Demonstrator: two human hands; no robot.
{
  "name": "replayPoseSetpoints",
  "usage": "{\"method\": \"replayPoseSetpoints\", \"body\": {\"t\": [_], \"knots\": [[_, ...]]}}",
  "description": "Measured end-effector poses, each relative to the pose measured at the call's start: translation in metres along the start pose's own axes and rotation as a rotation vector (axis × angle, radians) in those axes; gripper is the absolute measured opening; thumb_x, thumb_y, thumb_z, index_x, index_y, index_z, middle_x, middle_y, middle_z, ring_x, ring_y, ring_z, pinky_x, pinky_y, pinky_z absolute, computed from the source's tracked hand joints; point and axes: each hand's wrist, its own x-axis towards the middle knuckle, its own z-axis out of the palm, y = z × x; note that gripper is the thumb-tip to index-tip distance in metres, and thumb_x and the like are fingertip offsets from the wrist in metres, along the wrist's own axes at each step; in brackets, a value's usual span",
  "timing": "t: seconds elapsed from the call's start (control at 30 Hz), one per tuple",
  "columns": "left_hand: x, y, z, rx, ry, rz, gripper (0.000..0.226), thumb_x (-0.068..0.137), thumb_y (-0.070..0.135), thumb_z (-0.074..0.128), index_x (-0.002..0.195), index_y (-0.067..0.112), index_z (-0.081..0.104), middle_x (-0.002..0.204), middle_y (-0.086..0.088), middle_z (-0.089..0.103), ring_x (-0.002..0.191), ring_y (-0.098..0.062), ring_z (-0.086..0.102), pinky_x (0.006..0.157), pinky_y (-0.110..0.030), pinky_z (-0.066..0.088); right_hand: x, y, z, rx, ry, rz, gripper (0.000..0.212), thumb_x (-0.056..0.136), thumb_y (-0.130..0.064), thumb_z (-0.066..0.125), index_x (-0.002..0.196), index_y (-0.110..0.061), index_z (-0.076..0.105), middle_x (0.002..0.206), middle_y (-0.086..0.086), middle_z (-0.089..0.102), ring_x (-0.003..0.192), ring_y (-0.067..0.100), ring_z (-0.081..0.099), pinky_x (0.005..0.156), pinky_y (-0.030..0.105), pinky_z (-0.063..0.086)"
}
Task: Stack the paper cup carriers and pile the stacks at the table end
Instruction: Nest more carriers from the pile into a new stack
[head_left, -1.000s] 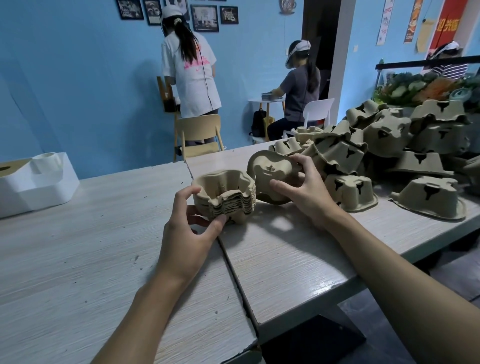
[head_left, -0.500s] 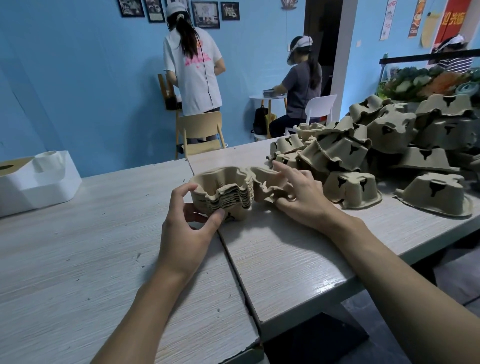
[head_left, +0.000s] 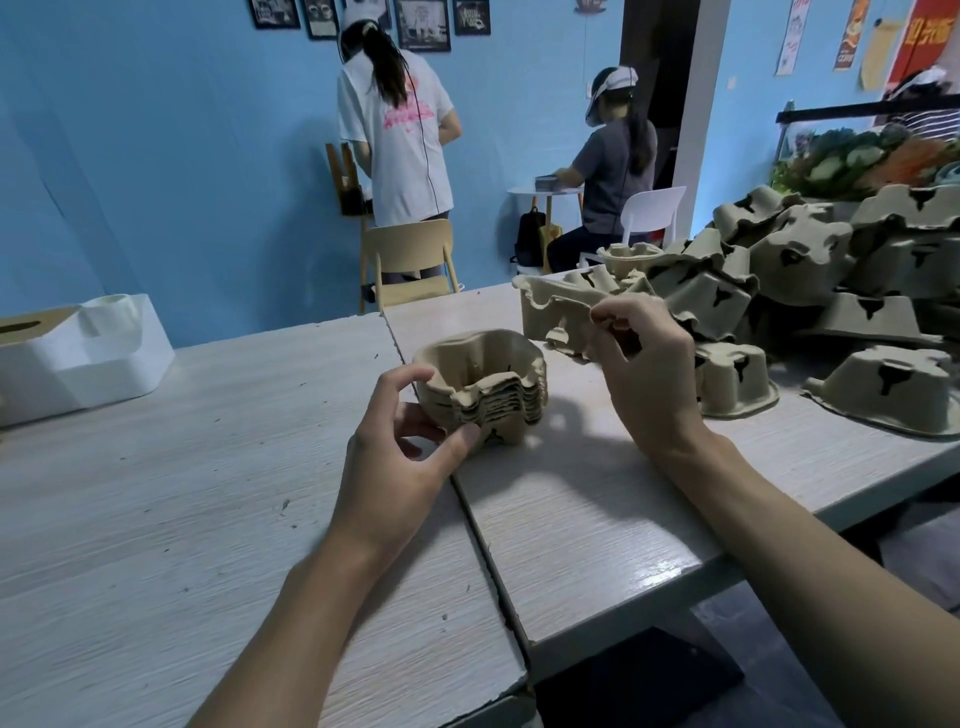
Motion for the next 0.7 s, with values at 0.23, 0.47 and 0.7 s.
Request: {"method": "replayPoseSetpoints", "body": {"t": [0.23, 0.47, 0.7], "knots": [[0.001, 0.000, 0.003, -0.034, -0.085, 0.008, 0.051, 0.083, 0.015, 0.080, 0.117, 0.041, 0.051, 0.091, 0.002, 0.074, 0.085, -0.014, 0.070, 0.074, -0.030, 0.056, 0.012, -0.018, -0.003, 0.071, 0.083, -0.118, 0.010, 0.087, -0.001, 0.069, 0.095, 0.004, 0.068, 0.102, 0.013, 0.068, 0.100, 0.027, 0.064, 0.089, 0.033, 0.053], [0.003, 0.000, 0.006, -0.102, -0.071, -0.036, 0.070, 0.083, 0.018, 0.080, 0.133, 0.038, 0.036, 0.092, -0.003, 0.074, 0.084, -0.013, 0.069, 0.074, -0.024, 0.050, 0.007, -0.041, 0.003, 0.136, -0.236, -0.241, 0.008, 0.082, 0.004, 0.070, 0.090, 0.003, 0.069, 0.098, 0.013, 0.069, 0.097, 0.025, 0.065, 0.087, 0.033, 0.053], [0.005, -0.006, 0.006, -0.117, -0.090, -0.023, 0.081, 0.085, 0.012, 0.078, 0.141, 0.048, 0.032, 0.093, -0.003, 0.074, 0.081, -0.020, 0.070, 0.076, -0.030, 0.053, -0.004, -0.033, -0.018, 0.062, -0.424, -0.157, 0.023, 0.087, -0.010, 0.059, 0.107, -0.007, 0.068, 0.110, 0.003, 0.066, 0.105, 0.020, 0.061, 0.089, 0.041, 0.050]]}}
